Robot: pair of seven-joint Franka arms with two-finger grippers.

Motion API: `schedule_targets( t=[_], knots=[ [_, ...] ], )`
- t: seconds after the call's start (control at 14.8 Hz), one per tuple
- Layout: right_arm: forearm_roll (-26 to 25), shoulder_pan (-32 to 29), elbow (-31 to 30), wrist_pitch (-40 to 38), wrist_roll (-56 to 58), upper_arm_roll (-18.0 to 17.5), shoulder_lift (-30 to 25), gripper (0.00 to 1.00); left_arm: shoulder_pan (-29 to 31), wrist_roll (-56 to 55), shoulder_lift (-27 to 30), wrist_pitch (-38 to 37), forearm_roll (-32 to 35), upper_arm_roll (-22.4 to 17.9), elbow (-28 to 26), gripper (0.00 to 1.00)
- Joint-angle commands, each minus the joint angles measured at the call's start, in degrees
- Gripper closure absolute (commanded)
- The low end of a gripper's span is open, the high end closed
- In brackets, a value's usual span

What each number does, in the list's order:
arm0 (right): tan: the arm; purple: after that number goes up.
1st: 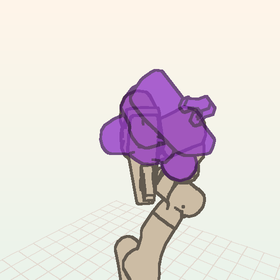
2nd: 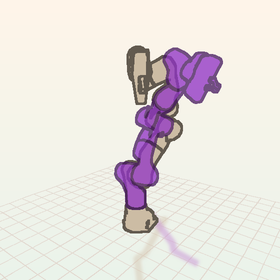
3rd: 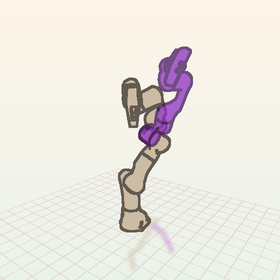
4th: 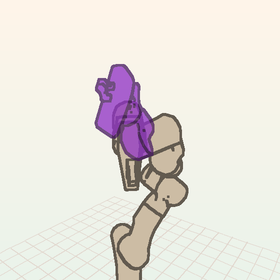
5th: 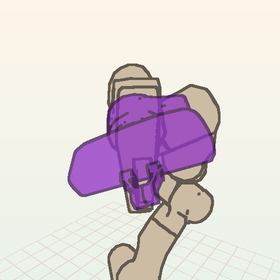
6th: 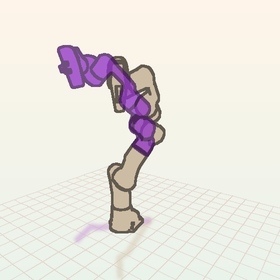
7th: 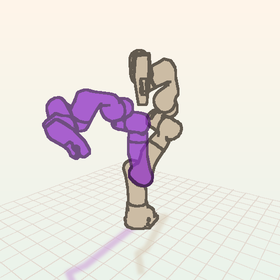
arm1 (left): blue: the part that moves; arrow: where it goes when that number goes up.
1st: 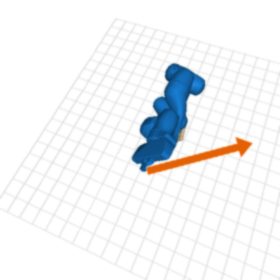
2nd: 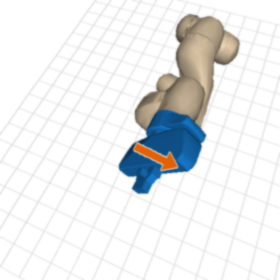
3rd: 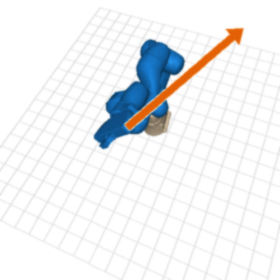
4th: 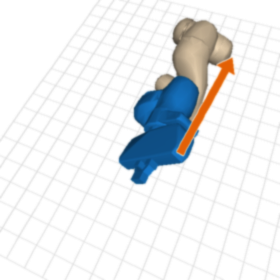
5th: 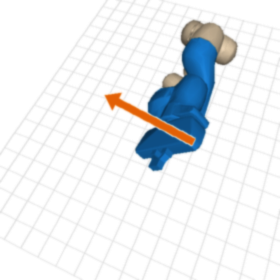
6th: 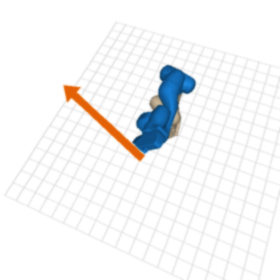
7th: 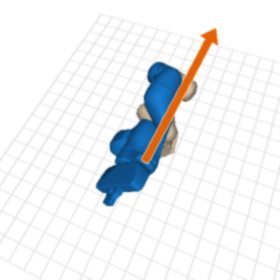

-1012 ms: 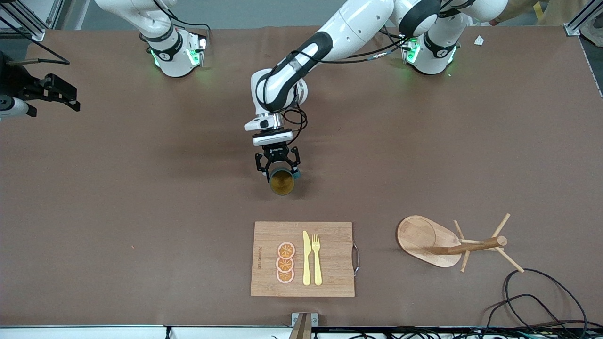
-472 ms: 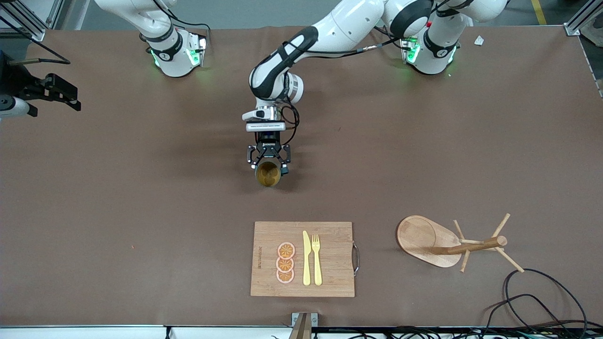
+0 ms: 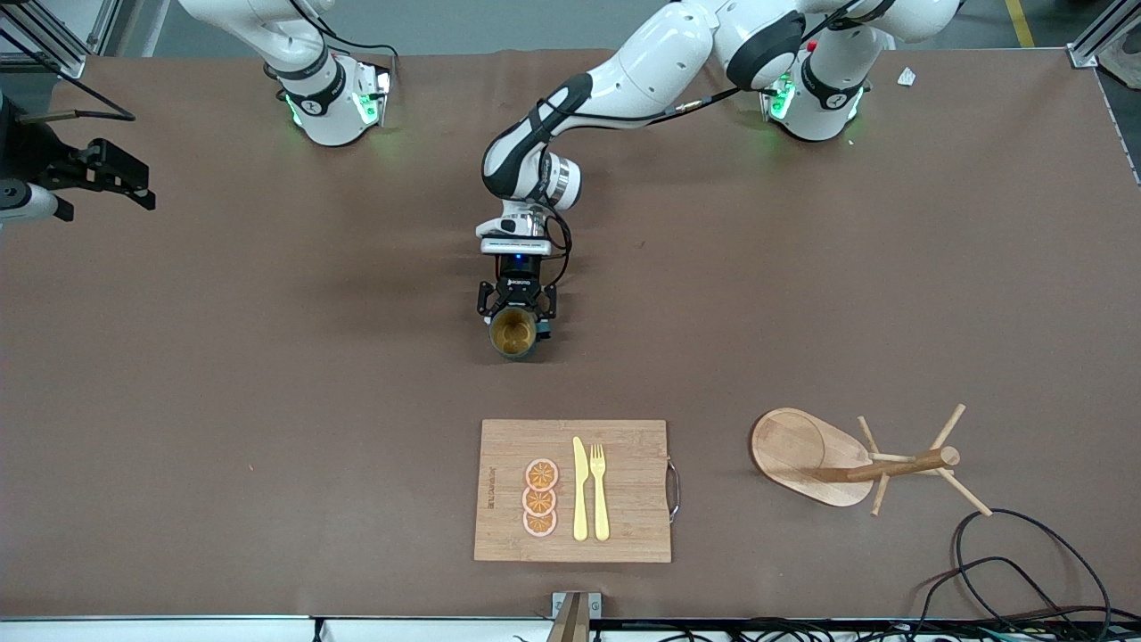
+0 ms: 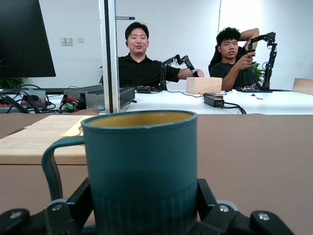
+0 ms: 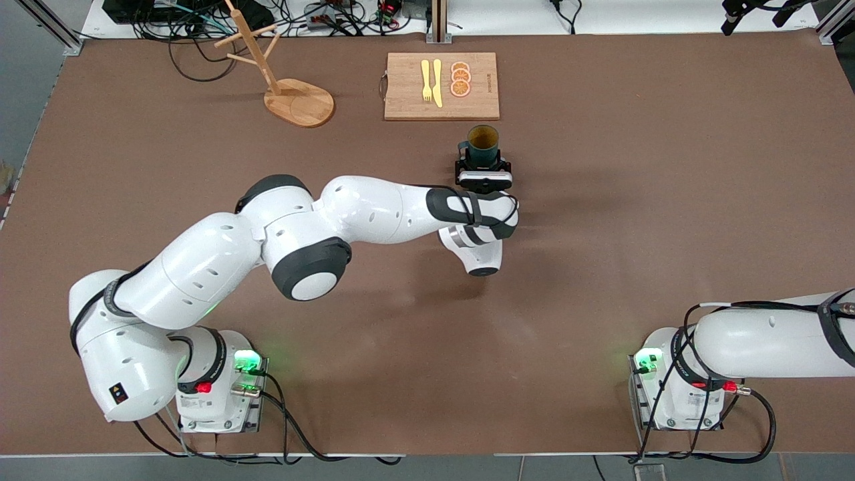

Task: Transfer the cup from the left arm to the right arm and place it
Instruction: 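Lift the teal mug off the stand and carry it toward the table middle, then set the mug down, open the left gripper while the right gripper approaches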

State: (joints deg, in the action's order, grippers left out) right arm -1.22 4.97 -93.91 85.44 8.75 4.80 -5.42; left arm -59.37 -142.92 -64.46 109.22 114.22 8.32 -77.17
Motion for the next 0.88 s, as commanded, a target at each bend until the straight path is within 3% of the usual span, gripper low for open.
schedule_targets(
  t=[0.0, 0.4, 0.67, 0.81],
  knots=[
    [0.9, 0.1, 0.5, -0.7, 0.2, 0.0, 0.0, 0.00, -0.5, -0.7, -0.1, -0.7, 1.0, -0.3, 1.0, 0.01],
    [1.0, 0.0, 0.5, -0.8, 0.1, 0.0, 0.0, 0.00, -1.5, -0.3, 0.5, -0.8, -0.7, 1.3, -0.8, 0.00],
    [2.9, 0.2, 0.3, -1.0, -6.2, 0.0, -0.2, 0.00, -5.7, 3.1, 2.3, -4.5, -15.6, 2.8, -0.8, 0.00],
    [3.0, 1.9, 0.5, -0.8, -9.4, 0.0, -0.2, 0.00, -7.7, 7.2, 5.4, -6.3, -27.3, 3.3, -0.7, 0.00]
  ],
)
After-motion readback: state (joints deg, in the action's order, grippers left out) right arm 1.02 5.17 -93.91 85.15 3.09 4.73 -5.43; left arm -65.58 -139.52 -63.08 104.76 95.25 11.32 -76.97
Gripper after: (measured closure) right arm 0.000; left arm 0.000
